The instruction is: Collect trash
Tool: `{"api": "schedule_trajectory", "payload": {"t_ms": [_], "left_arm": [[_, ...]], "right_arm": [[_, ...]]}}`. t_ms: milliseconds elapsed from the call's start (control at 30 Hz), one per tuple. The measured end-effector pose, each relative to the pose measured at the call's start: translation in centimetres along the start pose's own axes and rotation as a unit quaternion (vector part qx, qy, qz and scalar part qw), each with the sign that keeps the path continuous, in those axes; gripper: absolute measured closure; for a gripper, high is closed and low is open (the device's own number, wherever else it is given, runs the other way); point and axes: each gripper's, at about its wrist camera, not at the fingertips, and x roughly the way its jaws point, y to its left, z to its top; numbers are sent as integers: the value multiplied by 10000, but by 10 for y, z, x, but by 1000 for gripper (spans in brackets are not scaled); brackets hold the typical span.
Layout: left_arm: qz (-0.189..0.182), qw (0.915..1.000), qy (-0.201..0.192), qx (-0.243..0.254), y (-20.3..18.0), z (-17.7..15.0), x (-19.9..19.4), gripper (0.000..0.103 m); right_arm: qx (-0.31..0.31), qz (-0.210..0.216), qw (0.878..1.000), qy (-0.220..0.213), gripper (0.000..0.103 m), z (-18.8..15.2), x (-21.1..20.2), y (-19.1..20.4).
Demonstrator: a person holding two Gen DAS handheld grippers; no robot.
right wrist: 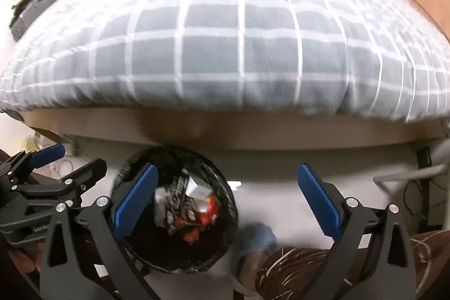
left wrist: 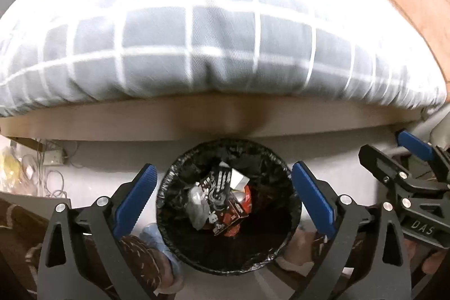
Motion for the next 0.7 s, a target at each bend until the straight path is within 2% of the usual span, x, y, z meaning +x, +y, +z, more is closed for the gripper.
{"api": "schedule_trajectory", "payload": {"t_ms": [233, 367, 700], "left_arm": [[43, 9980, -625, -52, 14, 14, -73, 6], [188, 9941, -1063, -59, 18, 16, -124, 6], [236, 9898, -1402, -7, 12, -11, -191, 6]], "right_arm": [[-82, -55, 9979, -636, 7, 22, -63, 14], [-59, -115, 9956, -930, 7, 26, -100, 20], [-111, -216, 9888, -1475, 7, 6, -180, 27]]}}
